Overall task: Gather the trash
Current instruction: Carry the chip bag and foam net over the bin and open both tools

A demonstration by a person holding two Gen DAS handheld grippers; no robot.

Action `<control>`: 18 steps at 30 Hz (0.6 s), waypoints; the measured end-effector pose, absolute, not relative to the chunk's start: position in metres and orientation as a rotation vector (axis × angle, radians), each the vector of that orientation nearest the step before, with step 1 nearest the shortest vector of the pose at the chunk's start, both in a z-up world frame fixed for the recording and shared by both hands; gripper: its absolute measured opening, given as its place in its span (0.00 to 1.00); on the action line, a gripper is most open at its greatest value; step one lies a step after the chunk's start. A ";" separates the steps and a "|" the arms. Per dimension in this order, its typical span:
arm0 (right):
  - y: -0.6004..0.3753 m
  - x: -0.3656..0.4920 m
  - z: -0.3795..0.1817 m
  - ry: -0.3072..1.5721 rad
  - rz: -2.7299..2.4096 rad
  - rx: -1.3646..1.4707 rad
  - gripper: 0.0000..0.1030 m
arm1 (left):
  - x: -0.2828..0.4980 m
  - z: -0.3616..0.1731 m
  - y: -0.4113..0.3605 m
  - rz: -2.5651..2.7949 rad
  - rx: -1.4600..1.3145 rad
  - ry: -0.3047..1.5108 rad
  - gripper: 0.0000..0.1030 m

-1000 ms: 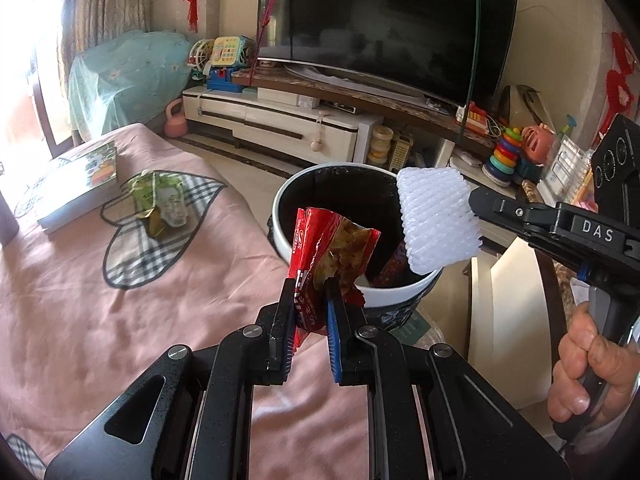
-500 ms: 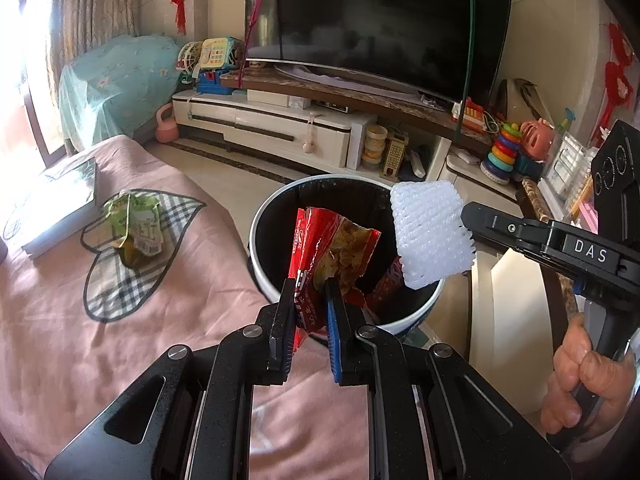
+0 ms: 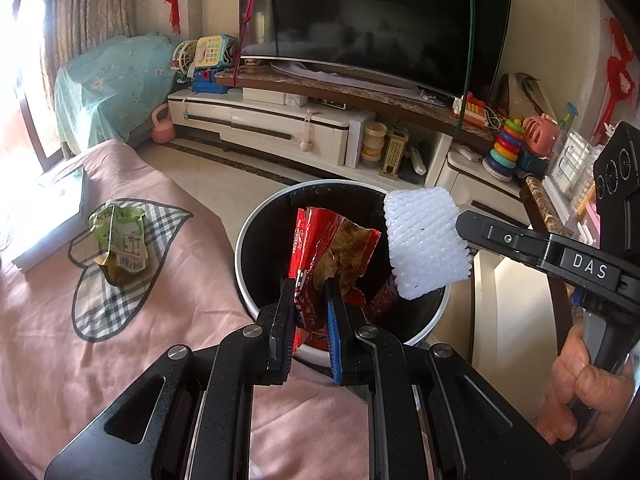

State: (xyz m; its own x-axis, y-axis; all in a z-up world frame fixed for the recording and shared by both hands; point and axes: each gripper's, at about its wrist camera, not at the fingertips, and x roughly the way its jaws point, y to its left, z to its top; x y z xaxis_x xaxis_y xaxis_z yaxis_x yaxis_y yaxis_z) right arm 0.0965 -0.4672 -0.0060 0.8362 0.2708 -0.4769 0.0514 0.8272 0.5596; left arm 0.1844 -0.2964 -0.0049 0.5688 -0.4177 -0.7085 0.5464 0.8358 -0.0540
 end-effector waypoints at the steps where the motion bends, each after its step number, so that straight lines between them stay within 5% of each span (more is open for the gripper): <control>1: -0.467 0.097 -0.006 0.576 0.123 0.593 0.02 | 0.184 -0.005 -0.297 -0.569 0.179 0.781 0.12; 18: -0.469 0.105 -0.014 0.606 0.120 0.591 0.02 | 0.196 -0.012 -0.308 -0.572 0.192 0.799 0.12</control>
